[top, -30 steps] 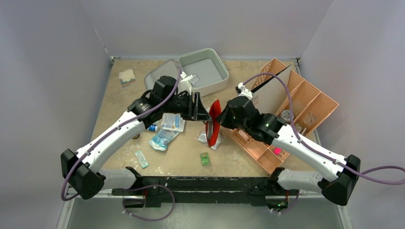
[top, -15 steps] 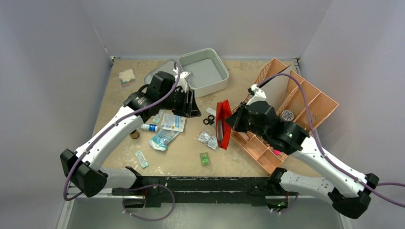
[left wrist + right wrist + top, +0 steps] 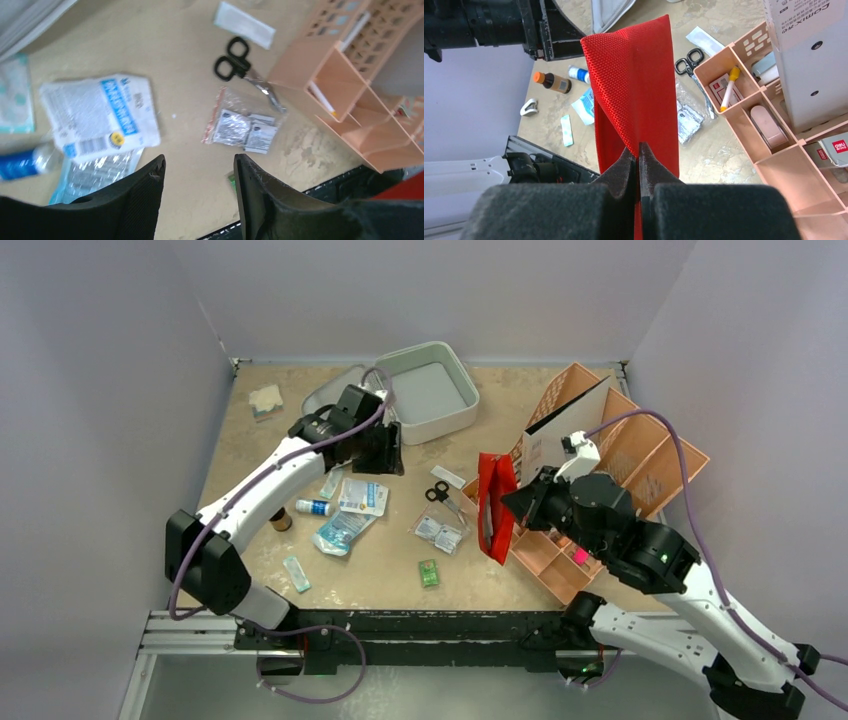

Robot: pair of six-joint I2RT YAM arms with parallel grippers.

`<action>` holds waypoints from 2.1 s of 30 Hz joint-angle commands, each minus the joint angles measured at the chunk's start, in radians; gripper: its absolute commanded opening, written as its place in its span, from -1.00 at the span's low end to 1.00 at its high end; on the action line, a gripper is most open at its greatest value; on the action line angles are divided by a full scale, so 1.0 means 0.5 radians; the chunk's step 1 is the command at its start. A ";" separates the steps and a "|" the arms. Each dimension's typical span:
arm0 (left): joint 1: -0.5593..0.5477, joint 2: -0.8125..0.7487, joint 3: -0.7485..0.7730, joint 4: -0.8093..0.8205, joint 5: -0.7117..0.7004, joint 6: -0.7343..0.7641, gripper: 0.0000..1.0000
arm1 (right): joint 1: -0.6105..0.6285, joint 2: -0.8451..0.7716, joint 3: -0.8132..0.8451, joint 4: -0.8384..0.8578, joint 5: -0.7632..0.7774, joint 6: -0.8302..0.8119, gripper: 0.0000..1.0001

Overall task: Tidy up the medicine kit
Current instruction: Adjust the medical item at the center of the board.

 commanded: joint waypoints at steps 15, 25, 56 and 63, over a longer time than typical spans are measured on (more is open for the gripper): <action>0.081 -0.700 -0.614 -0.872 -0.639 -1.028 0.40 | 0.002 -0.128 -0.223 0.187 -0.026 -0.019 -1.00; 0.088 -1.022 -0.859 -1.142 -0.903 -1.444 0.34 | 0.005 -0.100 -0.261 0.208 -0.050 -0.039 -1.00; 0.667 -0.729 -1.417 -0.560 -0.731 -1.407 0.23 | 0.005 -0.121 -0.197 0.063 0.048 -0.094 -1.00; 0.709 -0.678 -1.541 -0.409 -0.710 -1.426 0.23 | 0.003 -0.104 -0.179 0.051 0.087 -0.104 -1.00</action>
